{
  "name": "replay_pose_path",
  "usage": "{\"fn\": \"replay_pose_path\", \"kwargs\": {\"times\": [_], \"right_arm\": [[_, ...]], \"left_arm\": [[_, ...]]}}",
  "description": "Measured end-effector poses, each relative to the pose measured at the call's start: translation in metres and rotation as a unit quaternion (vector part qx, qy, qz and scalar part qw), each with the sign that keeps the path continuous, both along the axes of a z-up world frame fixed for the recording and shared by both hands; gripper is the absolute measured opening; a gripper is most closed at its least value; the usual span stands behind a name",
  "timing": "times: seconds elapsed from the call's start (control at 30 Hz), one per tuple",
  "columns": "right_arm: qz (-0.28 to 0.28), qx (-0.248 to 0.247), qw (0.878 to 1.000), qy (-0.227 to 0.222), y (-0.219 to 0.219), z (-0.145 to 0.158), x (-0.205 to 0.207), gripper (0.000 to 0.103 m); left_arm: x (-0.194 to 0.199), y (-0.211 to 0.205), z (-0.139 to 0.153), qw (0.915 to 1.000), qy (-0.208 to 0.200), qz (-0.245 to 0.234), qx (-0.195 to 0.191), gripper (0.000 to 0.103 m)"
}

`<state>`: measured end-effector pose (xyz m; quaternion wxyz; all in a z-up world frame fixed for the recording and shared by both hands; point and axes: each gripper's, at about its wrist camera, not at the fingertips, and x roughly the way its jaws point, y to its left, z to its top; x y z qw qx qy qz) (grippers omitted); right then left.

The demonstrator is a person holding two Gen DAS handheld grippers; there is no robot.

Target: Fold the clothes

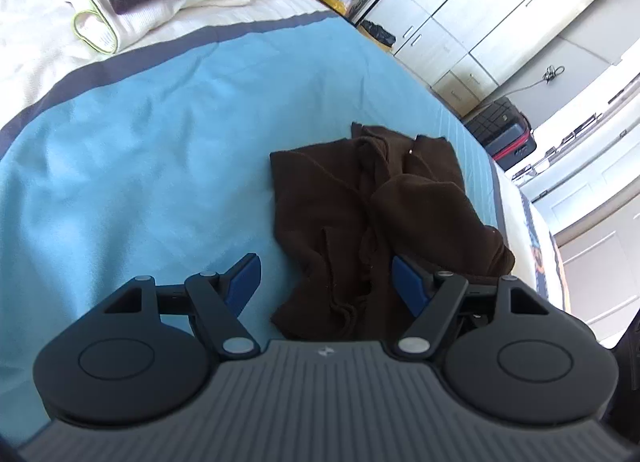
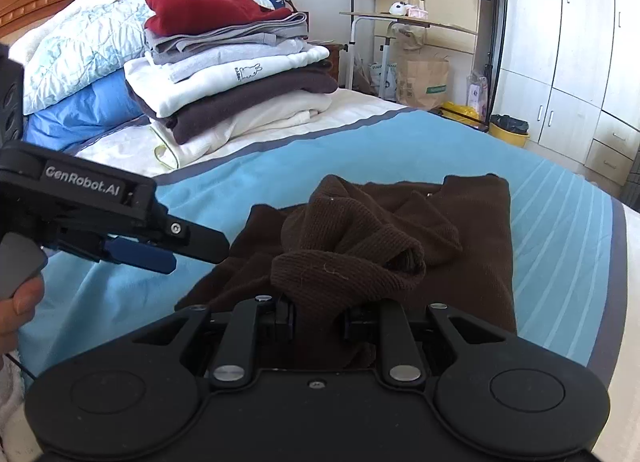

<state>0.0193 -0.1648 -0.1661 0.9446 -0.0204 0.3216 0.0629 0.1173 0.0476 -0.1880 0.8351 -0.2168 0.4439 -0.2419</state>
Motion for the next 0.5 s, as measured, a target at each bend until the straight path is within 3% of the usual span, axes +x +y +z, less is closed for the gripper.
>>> {"fn": "replay_pose_path", "kwargs": {"times": [0.23, 0.37, 0.5], "right_arm": [[0.001, 0.012, 1.000, -0.028, 0.004, 0.014, -0.001, 0.024], [0.009, -0.010, 1.000, -0.005, 0.012, -0.001, 0.005, 0.024], [0.027, -0.036, 0.999, -0.022, 0.027, 0.003, 0.000, 0.024]], "left_arm": [[0.001, 0.013, 0.002, 0.9995, 0.003, 0.018, -0.026, 0.071], [0.003, 0.011, 0.000, 0.9995, 0.008, 0.015, -0.027, 0.071], [0.003, 0.013, -0.001, 0.9993, 0.009, 0.018, -0.031, 0.072]]}}
